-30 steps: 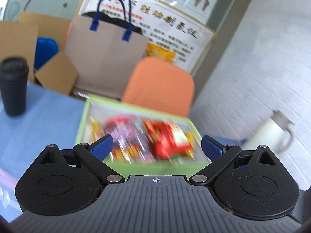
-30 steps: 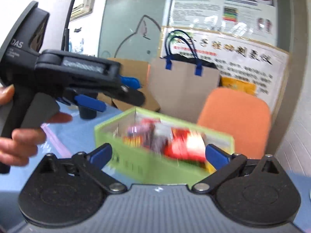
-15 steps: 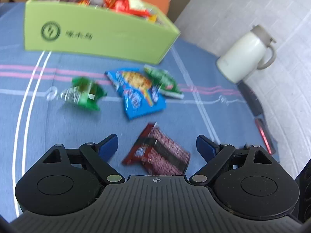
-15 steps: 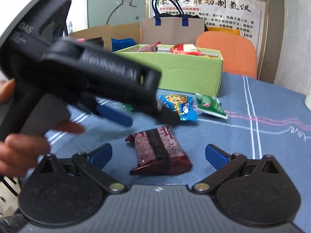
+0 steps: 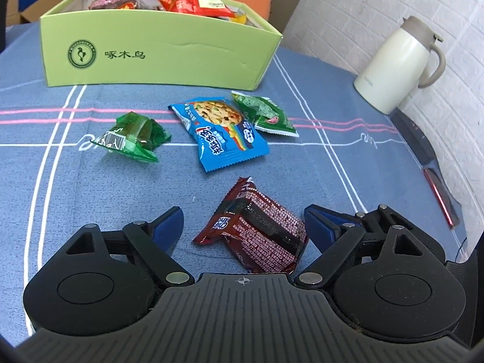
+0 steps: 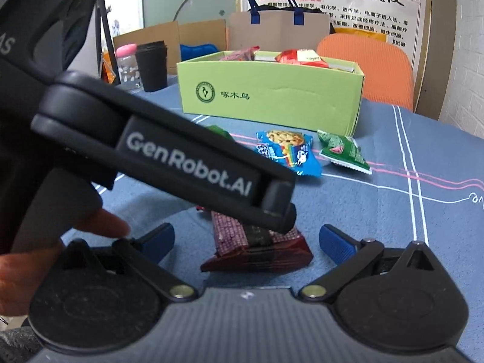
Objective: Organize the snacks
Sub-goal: 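Grasp the dark red-brown packet with the left gripper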
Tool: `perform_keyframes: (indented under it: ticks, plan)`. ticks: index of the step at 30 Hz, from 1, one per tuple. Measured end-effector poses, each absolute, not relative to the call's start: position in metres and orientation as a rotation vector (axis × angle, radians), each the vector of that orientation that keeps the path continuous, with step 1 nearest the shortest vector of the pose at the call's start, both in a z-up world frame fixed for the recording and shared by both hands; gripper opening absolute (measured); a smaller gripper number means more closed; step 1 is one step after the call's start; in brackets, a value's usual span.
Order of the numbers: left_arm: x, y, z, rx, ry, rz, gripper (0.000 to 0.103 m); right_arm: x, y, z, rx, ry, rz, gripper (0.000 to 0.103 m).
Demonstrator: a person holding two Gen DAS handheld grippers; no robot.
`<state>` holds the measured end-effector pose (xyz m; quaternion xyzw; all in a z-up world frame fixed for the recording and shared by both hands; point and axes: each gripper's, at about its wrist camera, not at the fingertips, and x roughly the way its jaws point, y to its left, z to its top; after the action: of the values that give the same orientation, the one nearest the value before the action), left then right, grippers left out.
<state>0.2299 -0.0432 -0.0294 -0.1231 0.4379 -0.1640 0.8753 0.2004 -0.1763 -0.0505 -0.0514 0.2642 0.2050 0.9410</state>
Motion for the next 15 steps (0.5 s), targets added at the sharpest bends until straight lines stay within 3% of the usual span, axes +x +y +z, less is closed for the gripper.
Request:
perform_keyframes:
  ticks: [4,15]
  plan:
    - [0.231,-0.039,-0.030,-0.275,0.914,-0.356,0.075,0.199,-0.172,-0.052,-0.132,0.551,0.411,0.084]
    - [0.228,-0.019,-0.030,-0.346,0.922,-0.385,0.075,0.189,-0.165,-0.049,-0.090,0.534,0.380,0.084]
